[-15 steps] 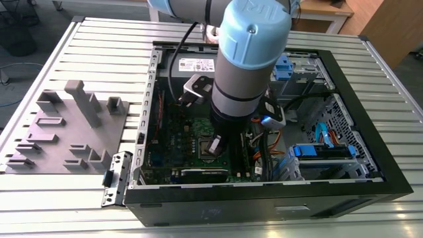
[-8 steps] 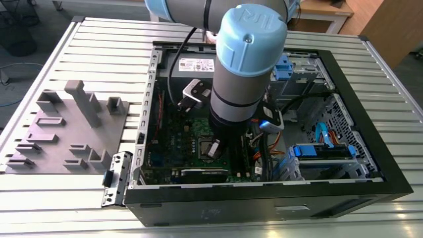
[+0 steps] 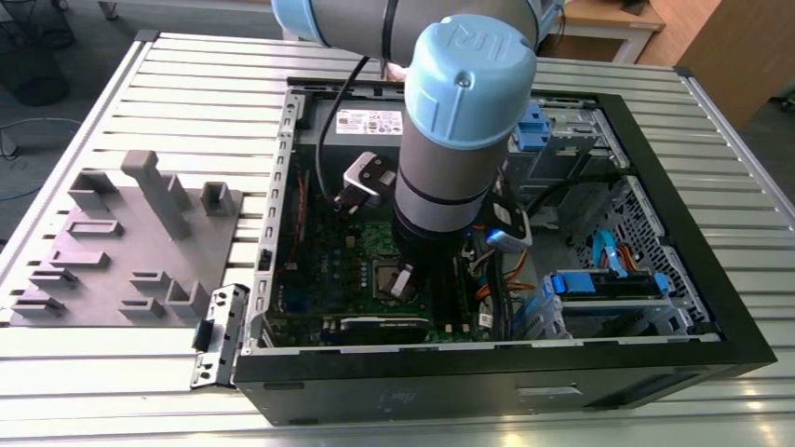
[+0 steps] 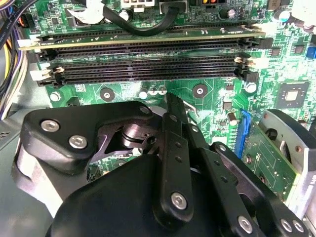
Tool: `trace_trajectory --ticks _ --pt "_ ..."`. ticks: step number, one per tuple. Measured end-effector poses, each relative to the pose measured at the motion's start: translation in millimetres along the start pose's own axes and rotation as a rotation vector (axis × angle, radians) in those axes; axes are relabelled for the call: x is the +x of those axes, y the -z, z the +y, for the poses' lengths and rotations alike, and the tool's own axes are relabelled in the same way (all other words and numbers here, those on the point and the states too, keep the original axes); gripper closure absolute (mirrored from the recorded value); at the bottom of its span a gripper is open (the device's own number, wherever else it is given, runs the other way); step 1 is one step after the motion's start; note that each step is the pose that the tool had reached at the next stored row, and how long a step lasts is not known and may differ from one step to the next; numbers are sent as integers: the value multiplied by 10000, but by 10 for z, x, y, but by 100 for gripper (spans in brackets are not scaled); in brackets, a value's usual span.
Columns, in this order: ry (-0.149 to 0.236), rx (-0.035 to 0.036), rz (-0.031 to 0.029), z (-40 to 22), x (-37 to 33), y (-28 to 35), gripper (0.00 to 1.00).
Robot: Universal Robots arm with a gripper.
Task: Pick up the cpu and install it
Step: 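Install the first cpu locking lever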
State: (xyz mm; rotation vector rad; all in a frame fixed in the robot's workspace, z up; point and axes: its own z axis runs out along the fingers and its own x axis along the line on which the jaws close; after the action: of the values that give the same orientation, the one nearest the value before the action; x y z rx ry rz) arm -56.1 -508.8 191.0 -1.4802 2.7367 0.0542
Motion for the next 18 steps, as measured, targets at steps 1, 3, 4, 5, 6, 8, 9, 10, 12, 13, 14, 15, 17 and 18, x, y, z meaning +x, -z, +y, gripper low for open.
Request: trace_trajectory --ticks 1,3,4,5,6,8,9,10,12,13,14,15,17,18 --pt "0 1 0 0 0 -5 89" --pt "-1 2 -3 -2 -1 -14 89" --pt "-1 1 -6 -5 -3 -19 89" --pt "1 1 -7 -8 -5 -23 89" --pt "2 2 -4 -11 -7 -24 89" --pt "3 3 -3 -16 -9 -28 89" --pt "5 2 -5 -19 -11 -31 89" --pt "8 2 -7 -22 -13 -33 89" --pt "14 2 -8 -26 -16 -34 89" --pt "18 0 -10 -27 -17 -35 89" --pt "24 -4 -16 -28 -18 -36 89" --pt "30 -9 -24 -30 -18 -37 89" --pt "43 -21 -42 -32 -20 -38 89" --pt "50 -28 -51 -33 -20 -38 89"
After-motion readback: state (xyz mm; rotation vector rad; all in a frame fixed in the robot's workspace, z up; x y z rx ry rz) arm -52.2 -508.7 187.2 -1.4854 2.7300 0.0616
